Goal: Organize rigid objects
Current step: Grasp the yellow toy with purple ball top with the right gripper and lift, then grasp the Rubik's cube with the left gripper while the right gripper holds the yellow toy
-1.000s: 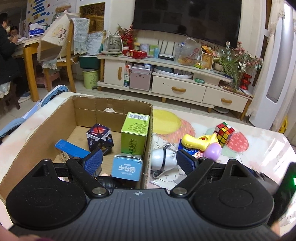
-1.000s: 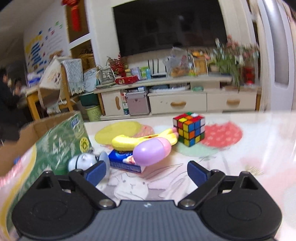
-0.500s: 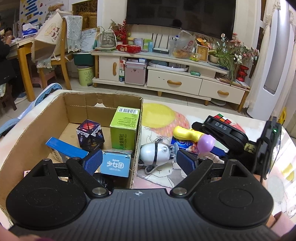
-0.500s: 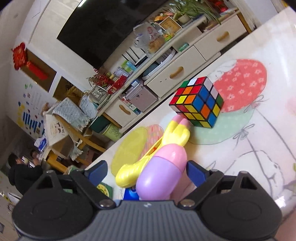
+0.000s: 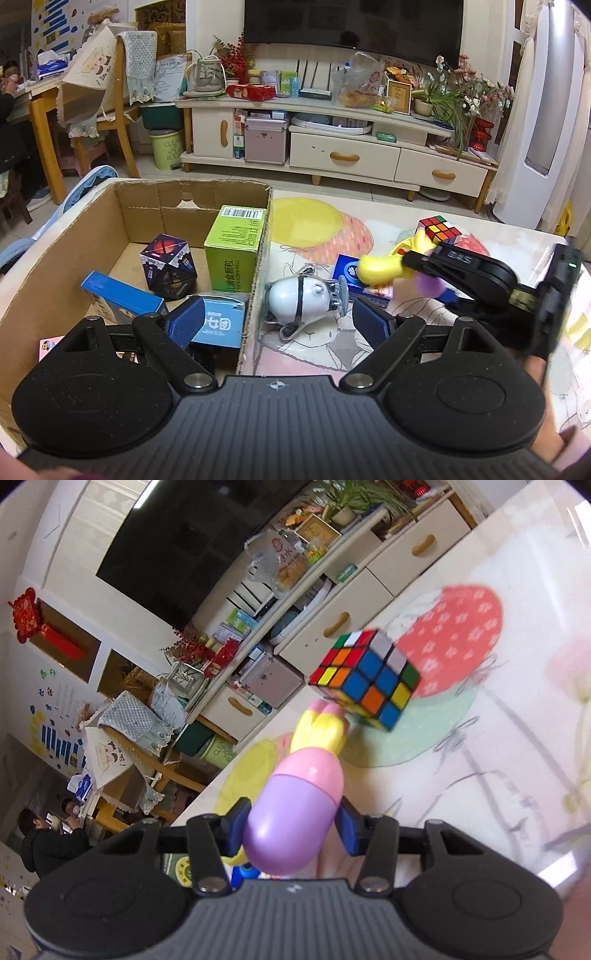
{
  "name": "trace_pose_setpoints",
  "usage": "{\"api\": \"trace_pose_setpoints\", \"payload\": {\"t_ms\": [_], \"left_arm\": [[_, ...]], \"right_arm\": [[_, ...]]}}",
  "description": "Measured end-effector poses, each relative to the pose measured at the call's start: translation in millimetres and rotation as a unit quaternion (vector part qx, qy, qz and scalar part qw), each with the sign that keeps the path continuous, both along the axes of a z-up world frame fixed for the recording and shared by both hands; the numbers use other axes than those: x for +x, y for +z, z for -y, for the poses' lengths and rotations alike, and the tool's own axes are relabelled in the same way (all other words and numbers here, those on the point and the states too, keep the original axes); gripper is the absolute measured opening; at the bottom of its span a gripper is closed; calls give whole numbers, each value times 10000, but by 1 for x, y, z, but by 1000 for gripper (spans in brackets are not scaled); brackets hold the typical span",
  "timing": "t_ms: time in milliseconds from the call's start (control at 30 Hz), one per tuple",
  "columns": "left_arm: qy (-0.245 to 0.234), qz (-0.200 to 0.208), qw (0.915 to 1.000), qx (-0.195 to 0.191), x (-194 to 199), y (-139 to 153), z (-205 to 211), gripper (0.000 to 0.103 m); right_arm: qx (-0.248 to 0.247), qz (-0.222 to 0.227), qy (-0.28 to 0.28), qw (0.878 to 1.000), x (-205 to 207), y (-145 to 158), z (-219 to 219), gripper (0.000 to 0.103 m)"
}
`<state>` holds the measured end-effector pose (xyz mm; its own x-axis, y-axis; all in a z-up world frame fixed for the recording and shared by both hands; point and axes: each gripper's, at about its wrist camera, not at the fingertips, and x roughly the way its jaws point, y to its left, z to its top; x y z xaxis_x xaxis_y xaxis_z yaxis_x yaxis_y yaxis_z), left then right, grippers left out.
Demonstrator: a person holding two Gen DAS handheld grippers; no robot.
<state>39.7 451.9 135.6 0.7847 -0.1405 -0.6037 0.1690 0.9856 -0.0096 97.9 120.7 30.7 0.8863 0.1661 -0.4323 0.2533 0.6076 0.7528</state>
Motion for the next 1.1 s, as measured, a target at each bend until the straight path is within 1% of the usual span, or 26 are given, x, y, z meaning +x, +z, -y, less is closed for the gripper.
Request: {"api": "trace_pose_setpoints", "payload": {"t_ms": [100, 200, 267, 333, 467, 500, 600, 633, 667, 700, 767, 800, 867, 933, 1000, 1067, 1100], "left_arm": [[-25, -4, 10000, 33, 0, -1, 6, 103], [-96, 21, 9999, 79, 0, -3, 15, 103], [-126, 6, 9999, 111, 0, -5, 21, 103], [-119, -7, 9998, 151, 1, -8, 27, 103], [-130, 119, 9991, 374, 1, -13, 40, 103], [-157, 101, 9992, 367, 2, -14, 43, 103], [-184, 35, 9994, 301, 3, -18, 50, 103], [-202, 58, 9992, 343, 3, -19, 53, 103], [-231, 88, 9989, 400, 2, -21, 57, 103], [-262, 123, 9986, 449, 3, -22, 61, 103], [-323, 216, 9981, 475, 3, -24, 67, 103], [-351, 247, 9980, 465, 3, -25, 70, 103], [-422, 280, 9978, 429, 6, -28, 76, 103], [-487, 304, 9976, 389, 9, -31, 81, 103], [-583, 309, 9972, 354, 12, -35, 89, 103], [-691, 312, 9966, 314, 15, -40, 96, 103], [-735, 302, 9964, 296, 18, -42, 101, 103]], "right_arm": [[-377, 31, 109, 9992, -16, 10, 2, 43], [-883, -5, 234, 9958, -35, 21, 4, 42], [-1308, -52, 261, 9911, -47, 29, 7, 39], [-1791, -105, 350, 9831, -57, 35, 9, 38], [-2743, -234, 580, 9596, -73, 42, 9, 38], [-2989, -257, 627, 9519, -75, 42, 7, 38], [-3739, -313, 793, 9235, -78, 41, -1, 38], [-3926, -331, 843, 9152, -78, 39, -3, 38], [-4035, -343, 895, 9099, -78, 37, -4, 38], [-4087, -359, 940, 9071, -77, 34, -2, 38], [-4116, -425, 998, 9049, -75, 25, 1, 37], [-4086, -458, 995, 9061, -74, 21, 4, 37], [-3928, -499, 964, 9132, -72, 14, 12, 37], [-3840, -507, 892, 9176, -74, 11, 18, 38], [-3714, -464, 844, 9235, -76, 10, 23, 38], [-3523, -423, 848, 9311, -76, 8, 27, 40], [-3482, -415, 864, 9325, -74, 7, 28, 40]]}}
